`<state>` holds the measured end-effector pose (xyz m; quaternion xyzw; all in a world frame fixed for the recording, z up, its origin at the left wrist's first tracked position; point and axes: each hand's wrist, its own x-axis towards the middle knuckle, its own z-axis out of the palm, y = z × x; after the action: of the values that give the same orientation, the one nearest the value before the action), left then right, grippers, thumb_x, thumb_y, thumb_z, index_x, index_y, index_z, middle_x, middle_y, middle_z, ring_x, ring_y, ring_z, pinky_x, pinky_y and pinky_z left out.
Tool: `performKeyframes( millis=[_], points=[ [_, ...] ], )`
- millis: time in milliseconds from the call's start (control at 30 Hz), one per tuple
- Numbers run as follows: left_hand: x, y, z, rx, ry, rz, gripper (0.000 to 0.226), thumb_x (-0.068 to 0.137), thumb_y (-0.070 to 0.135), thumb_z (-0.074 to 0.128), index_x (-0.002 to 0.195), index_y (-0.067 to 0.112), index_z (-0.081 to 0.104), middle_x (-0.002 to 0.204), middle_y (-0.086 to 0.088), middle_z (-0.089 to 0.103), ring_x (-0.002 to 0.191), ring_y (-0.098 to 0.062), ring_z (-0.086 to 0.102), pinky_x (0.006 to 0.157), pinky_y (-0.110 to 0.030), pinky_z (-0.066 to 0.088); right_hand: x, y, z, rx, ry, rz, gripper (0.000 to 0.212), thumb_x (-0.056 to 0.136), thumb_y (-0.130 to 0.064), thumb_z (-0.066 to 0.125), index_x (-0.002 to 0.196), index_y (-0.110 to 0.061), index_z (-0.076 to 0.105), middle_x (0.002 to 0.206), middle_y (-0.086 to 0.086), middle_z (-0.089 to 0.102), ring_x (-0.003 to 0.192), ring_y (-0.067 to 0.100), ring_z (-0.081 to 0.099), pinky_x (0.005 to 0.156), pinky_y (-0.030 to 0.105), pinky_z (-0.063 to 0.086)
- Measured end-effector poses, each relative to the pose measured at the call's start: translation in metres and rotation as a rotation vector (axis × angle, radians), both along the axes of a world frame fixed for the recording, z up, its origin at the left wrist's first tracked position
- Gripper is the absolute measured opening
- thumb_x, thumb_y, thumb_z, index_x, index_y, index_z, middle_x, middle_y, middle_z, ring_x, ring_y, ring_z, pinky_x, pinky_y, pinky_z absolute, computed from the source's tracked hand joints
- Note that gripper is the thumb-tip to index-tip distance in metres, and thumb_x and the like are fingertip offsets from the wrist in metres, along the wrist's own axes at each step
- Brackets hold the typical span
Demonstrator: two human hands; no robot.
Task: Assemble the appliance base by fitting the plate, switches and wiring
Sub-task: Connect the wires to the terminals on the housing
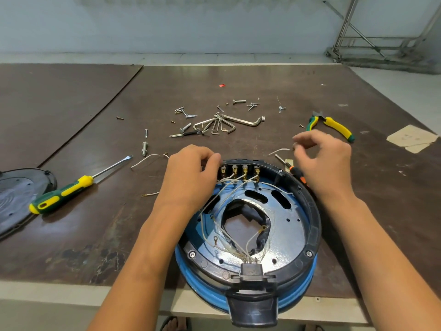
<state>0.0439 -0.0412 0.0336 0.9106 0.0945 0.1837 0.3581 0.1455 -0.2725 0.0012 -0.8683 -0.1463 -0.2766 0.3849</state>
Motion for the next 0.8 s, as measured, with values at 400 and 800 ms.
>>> performKeyframes(
  millis=[400,800],
  points=[
    [-0.011,-0.008,0.01,0.073,-0.193,-0.267,0.012,0.084,0.026,0.079,0.095,0.024,0.078,0.087,0.013,0.073,0.083,-0.001,0.067,0.08,-0.028,0.055,-0.04,0.05,0.047,0.222,0.412,0.543,0.017,0.082,-0.003,0.077,0.091,-0.017,0.074,0.074,0.003,0.076,0.065,0.011,0.069,0.065,0.025,0.055],
    [-0.005,0.003,-0.002,0.34,0.116,-0.099,0.016,0.092,0.035,0.065,0.088,0.022,0.073,0.113,0.012,0.047,0.108,-0.011,0.048,0.08,-0.032,0.041,-0.036,0.062,0.037,-0.435,0.295,0.477,0.038,0.091,-0.023,0.066,0.129,-0.026,0.064,0.127,-0.006,0.067,0.118,0.013,0.057,0.095,0.024,0.041]
  ],
)
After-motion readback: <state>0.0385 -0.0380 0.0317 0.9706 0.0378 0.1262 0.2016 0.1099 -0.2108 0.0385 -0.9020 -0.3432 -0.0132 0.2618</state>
